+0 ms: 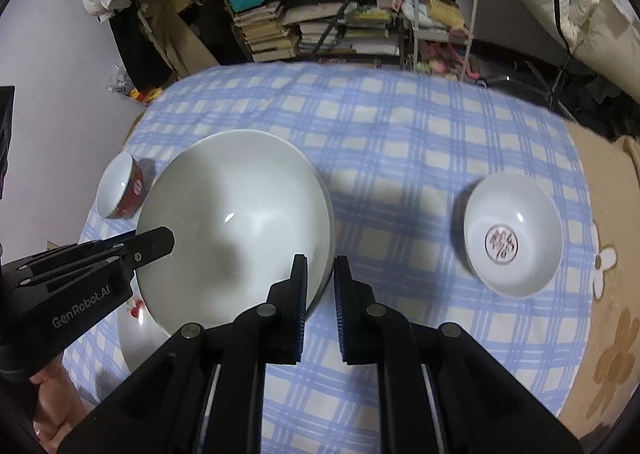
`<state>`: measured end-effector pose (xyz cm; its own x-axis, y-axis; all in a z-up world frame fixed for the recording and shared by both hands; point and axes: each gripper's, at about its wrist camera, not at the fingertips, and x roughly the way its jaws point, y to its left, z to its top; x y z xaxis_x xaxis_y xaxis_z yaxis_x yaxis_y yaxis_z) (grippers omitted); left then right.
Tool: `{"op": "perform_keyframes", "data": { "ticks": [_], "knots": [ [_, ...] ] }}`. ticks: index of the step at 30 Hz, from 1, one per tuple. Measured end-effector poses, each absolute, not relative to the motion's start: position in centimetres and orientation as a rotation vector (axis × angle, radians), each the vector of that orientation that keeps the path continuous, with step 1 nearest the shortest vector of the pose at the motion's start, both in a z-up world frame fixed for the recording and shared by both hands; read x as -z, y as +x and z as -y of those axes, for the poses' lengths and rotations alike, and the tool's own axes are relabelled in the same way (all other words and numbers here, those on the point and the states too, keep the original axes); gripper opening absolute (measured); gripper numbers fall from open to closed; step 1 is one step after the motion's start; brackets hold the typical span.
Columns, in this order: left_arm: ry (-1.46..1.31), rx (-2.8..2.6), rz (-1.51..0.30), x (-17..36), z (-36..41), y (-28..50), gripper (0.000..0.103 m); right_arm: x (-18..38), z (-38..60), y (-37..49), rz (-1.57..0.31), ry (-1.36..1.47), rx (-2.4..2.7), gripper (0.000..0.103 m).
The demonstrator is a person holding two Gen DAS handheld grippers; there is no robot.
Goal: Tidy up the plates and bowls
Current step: 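Lift the plain white bowl with both tools and carry it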
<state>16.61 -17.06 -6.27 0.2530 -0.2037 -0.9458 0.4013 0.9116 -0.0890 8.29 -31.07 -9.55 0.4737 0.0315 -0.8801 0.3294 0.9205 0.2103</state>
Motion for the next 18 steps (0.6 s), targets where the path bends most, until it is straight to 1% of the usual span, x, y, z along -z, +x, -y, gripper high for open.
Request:
{"op": "perform_keyframes", "data": {
  "ticks": [12, 18],
  "knots": [
    [0.225, 0.435, -1.331, 10.1, 19.0, 15.1, 0.014, 13.6, 32.8, 6.5, -1.120, 0.439, 0.228, 0.014],
    [0.214, 0.417, -1.363, 12.0, 18.9, 14.8, 0.014, 15.8, 33.4, 5.9, -1.134, 0.512, 0.229, 0.014]
  ]
}}
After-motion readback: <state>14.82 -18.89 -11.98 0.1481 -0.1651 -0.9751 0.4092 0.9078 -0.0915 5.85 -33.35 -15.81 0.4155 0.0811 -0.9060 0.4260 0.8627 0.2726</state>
